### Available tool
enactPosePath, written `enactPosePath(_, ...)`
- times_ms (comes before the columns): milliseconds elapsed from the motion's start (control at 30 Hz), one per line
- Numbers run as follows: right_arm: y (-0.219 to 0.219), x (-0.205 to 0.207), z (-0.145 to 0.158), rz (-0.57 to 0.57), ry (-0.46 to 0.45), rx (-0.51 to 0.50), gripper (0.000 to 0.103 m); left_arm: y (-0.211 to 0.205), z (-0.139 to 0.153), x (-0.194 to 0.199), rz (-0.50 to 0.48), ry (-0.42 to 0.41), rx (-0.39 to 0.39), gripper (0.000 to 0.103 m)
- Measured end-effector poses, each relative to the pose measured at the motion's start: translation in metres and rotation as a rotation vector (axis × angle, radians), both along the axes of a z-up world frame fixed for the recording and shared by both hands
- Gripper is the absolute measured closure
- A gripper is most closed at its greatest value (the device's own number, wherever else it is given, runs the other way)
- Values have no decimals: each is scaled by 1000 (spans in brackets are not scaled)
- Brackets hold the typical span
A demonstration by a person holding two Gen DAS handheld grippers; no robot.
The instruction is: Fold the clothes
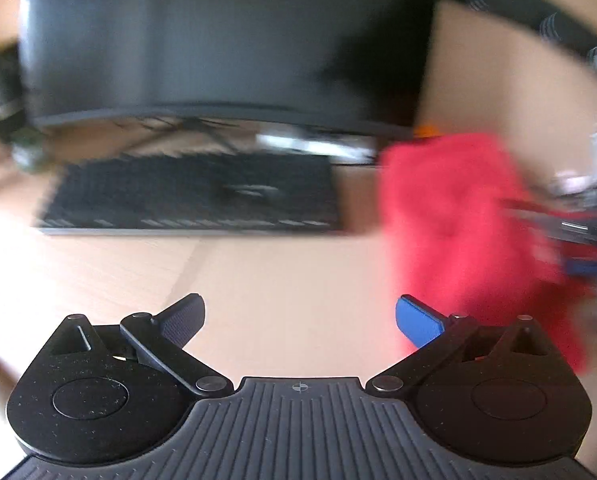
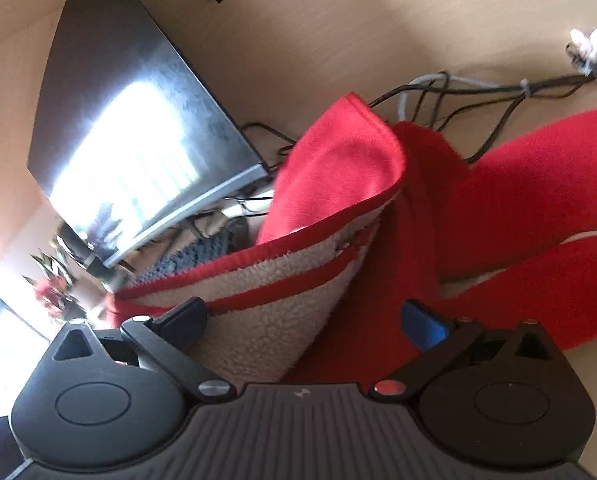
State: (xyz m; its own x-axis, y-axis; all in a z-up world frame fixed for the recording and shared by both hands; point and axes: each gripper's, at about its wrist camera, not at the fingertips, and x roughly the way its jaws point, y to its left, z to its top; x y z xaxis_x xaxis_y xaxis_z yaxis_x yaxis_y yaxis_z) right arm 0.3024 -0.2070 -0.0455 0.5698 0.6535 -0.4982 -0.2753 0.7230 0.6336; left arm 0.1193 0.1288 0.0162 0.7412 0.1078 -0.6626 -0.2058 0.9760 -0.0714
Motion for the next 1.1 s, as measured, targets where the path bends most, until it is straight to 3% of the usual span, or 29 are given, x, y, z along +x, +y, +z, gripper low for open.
enactPosePath(133,45,20,-5,110,91,98,0,8,13,-36,-96,-87,-55,0)
enactPosePath(400,228,4,-30,447,19,-215,0,40,58,-84,-197,-291,-121,0)
enactPosePath(500,269,-30,-25,571,-142,-388,0,47,72,-79,-249,-333,-158,0)
enactPosePath(733,206,-56,-1,483,-190,-414,0,51,89,-29,-445,-355,-326,0)
enactPosePath(833,179,-68,9,445,-210,-425,0,39,78,13,-512,-332,-325,0)
enactPosePath(1033,125,-91,29,369,-251,-445,0,25,13,110,-574,-149,-403,0)
enactPosePath(1067,111,-93,32,318,-248,-447,0,23,-3,127,-566,-93,-397,0)
enactPosePath(1100,89,-89,34,190,-223,-448,0,21,-15,137,-557,-52,-385,0)
